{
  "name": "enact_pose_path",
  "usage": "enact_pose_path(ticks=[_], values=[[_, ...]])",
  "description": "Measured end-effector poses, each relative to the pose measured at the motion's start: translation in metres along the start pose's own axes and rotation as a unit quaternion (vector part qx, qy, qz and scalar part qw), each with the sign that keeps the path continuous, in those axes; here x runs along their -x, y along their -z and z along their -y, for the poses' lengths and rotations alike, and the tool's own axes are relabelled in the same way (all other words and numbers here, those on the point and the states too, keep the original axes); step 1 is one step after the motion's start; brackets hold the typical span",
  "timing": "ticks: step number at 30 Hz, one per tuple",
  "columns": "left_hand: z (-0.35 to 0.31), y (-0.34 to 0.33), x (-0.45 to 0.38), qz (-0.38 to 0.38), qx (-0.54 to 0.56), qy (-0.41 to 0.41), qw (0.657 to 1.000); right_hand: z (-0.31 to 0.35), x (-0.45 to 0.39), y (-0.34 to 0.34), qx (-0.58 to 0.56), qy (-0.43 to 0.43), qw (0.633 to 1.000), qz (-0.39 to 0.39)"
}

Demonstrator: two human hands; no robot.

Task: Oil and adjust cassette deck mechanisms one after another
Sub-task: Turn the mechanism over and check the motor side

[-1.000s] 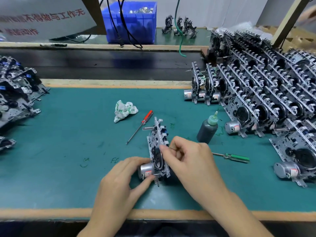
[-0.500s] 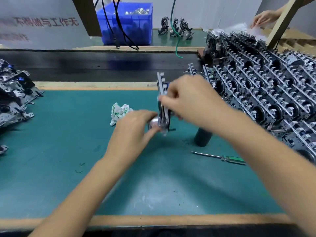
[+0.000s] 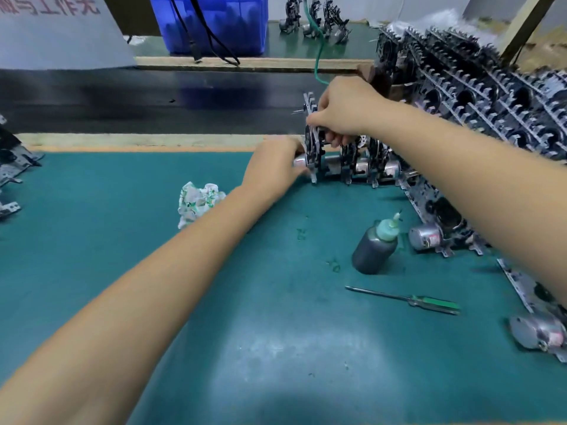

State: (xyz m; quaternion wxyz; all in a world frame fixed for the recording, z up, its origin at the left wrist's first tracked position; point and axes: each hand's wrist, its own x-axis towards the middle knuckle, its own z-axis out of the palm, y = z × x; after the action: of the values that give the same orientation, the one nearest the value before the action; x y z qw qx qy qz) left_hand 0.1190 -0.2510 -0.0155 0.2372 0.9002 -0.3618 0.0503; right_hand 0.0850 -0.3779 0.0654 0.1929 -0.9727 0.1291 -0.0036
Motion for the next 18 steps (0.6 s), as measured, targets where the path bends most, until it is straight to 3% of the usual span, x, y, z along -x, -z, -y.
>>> enact_pose_path(ticks=[10,15,18], values=[[-0.008,-0.015,-0.014,0.006,0.024,0.02,0.999,-0.003,-0.004,0.003,0.077,-0.03,0.997,-0.002],[0.0,-0.011,0.0,0.076,0.042,-0.012,0.996,0.022,0.013,0.006,0.25,0.0,0.966,-0.07],[0.007,0.009,0.019,0.035,0.087,0.005,0.996,0.045,0.029,0.01,0.244,0.045,0.966,-0.071]])
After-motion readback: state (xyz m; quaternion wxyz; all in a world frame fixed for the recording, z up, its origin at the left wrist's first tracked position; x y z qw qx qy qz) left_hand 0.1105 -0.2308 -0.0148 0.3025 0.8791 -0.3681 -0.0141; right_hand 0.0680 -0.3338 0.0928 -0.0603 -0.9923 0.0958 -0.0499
